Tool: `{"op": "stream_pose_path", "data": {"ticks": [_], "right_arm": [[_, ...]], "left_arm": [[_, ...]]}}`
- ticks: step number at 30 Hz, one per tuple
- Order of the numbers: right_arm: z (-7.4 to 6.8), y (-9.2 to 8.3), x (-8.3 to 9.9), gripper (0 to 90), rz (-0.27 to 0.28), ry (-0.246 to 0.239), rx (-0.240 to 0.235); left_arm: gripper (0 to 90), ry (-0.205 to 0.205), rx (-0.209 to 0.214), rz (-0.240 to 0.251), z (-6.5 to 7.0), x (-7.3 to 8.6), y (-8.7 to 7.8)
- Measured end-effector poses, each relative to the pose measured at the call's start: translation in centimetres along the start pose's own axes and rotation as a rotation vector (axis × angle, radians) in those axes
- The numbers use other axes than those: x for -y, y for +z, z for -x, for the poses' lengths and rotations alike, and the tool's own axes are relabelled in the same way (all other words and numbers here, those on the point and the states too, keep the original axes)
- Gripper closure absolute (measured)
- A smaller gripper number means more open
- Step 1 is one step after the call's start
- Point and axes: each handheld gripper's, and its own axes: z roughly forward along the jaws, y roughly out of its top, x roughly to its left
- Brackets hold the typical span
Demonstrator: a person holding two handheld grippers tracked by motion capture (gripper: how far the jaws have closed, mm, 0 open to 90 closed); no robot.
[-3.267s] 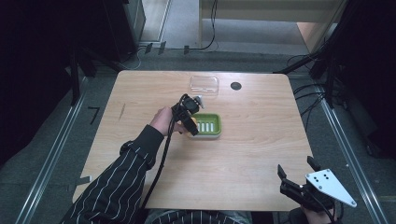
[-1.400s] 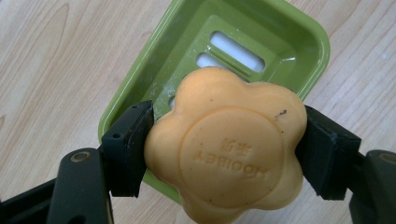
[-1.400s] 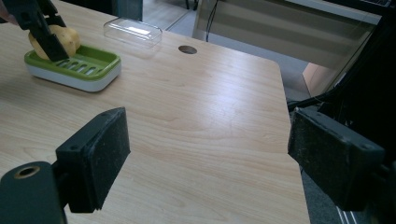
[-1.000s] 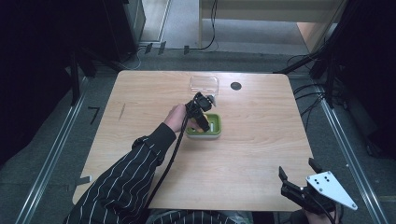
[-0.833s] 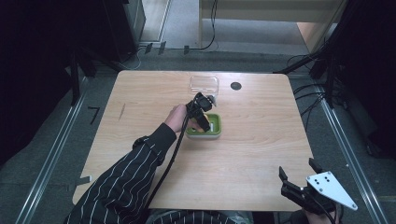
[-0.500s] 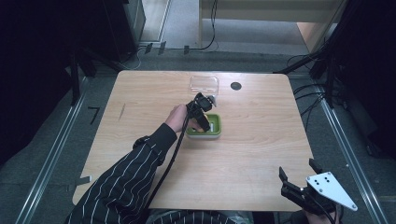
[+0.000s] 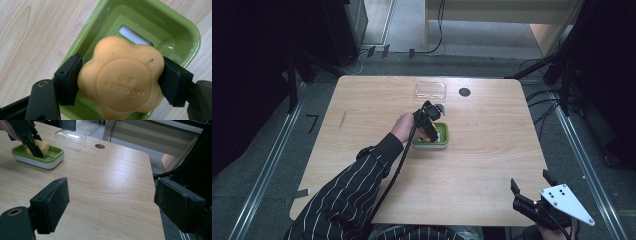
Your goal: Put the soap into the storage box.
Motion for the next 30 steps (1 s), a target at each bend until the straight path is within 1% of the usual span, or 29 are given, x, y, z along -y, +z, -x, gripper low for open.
{"op": "stream_pose_path", "data": {"ticks": [7,13,17,24,28,30], "right_arm": [[-0.01,0.01,-0.01,13.4,0.0,-0.001,0.0],[0.02,0.0,0.0,13.4,0.001,0.002,0.0],[0.02,0.0,0.0,13.4,0.001,0.002,-0.001],[0.1,-0.02,0.01,13.4,0.01,0.006,-0.001],[0.05,0.0,0.0,13.4,0.006,0.005,-0.002],[0.04,0.01,0.0,13.4,0.004,0.004,0.0]], "left_arm": [[27.5,0.003,-0.002,-0.005,0.0,0.0,0.19],[27.5,-0.01,0.003,-0.016,0.01,0.02,0.47],[27.3,-0.016,-0.005,-0.016,-0.08,0.08,0.65],[27.2,-0.028,-0.003,-0.01,-0.16,0.16,0.57],[27.1,-0.031,-0.003,-0.01,-0.27,0.18,0.4],[26.9,-0.032,-0.005,-0.001,-0.29,0.19,0.29]]}}
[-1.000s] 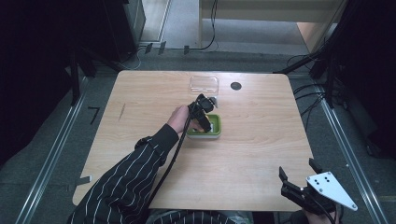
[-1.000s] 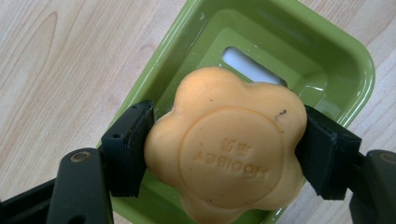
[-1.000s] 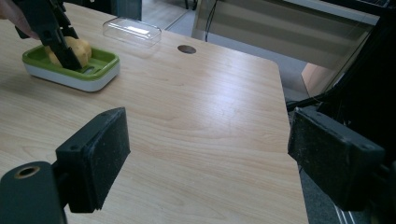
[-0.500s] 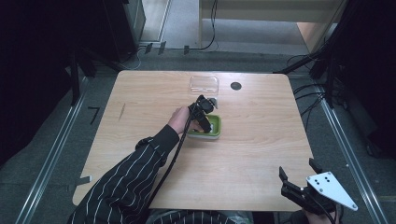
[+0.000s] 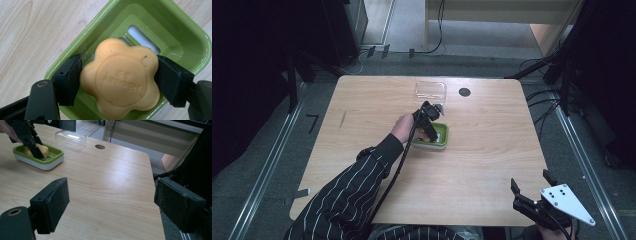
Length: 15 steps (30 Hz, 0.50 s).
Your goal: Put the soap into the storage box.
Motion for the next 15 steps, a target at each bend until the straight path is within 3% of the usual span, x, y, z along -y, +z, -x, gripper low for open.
{"op": "stream_pose_path", "data": {"ticks": [15], "right_arm": [[0.0,0.0,0.0,13.4,-0.001,0.0,-0.002]], "left_arm": [[15.6,-0.01,-0.019,0.032,0.2,0.1,-1.5]]}}
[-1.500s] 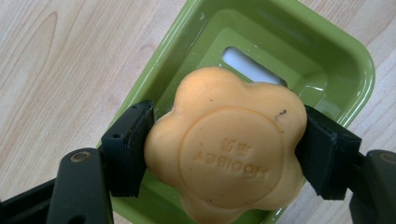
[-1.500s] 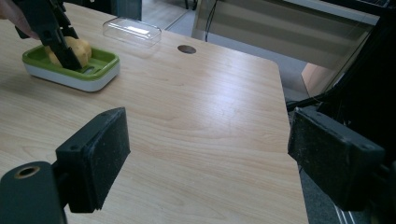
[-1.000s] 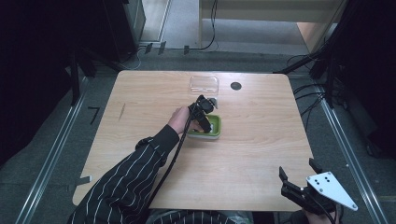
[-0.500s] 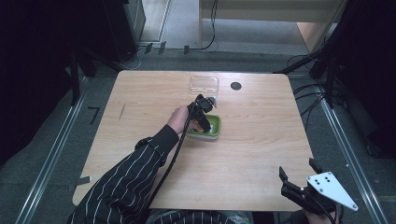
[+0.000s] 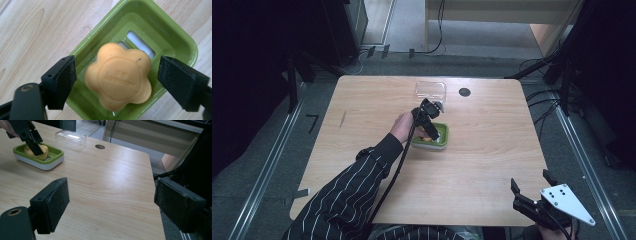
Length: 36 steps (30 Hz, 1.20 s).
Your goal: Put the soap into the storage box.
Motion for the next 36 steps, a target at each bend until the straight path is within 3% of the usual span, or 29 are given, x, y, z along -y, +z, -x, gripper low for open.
{"op": "stream_pose_path", "data": {"ticks": [7,23,36], "right_arm": [[0.0,0.0,0.0,13.4,0.001,0.0,-0.001],[-0.1,0.2,-0.1,13.4,0.004,0.0,-0.008],[-0.2,0.5,-0.3,13.4,0.007,-0.007,-0.019]], "left_arm": [[12.6,-0.011,-0.005,0.037,-0.1,0.8,-1.7],[8.0,-0.032,-0.013,0.016,-0.8,4.2,-3.3],[7.6,-0.046,-0.036,0.005,-0.5,7.4,-4.2]]}}
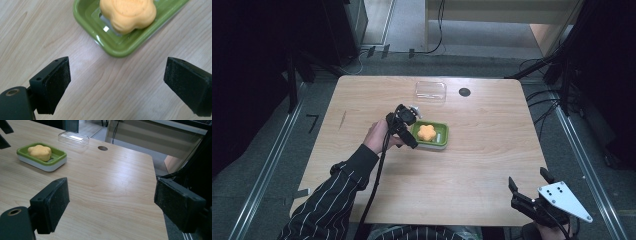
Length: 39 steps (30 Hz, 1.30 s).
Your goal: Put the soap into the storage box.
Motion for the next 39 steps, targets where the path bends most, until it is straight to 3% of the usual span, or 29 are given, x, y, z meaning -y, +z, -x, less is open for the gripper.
{"op": "stream_pose_path", "data": {"ticks": [15,39], "right_arm": [[-0.1,0.3,-0.1,13.4,0.002,-0.004,-0.01],[-0.1,0.4,-0.2,13.4,0.007,-0.007,-0.018]], "left_arm": [[7.1,-0.018,0.001,-0.038,0.4,4.1,-1.0],[6.6,-0.038,0.006,-0.085,2.1,10.4,-0.6]]}}
